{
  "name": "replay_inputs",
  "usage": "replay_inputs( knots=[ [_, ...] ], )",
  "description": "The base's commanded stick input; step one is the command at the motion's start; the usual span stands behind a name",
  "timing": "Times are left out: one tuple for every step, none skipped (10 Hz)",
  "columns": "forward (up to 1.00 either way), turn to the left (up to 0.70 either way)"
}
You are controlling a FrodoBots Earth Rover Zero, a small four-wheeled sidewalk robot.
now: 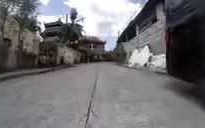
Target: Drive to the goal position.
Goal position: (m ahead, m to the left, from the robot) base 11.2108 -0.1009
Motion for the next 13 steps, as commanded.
replay_inputs(
  knots=[
    [1.0,0.0],
    [1.0,-0.05],
    [1.0,-0.11],
    [1.0,-0.16],
    [1.0,-0.22],
    [1.0,-0.29],
    [1.0,-0.37],
    [1.0,-0.39],
    [1.0,-0.36],
    [1.0,-0.27],
    [1.0,-0.18],
    [1.0,-0.08],
    [1.0,-0.02]
  ],
)
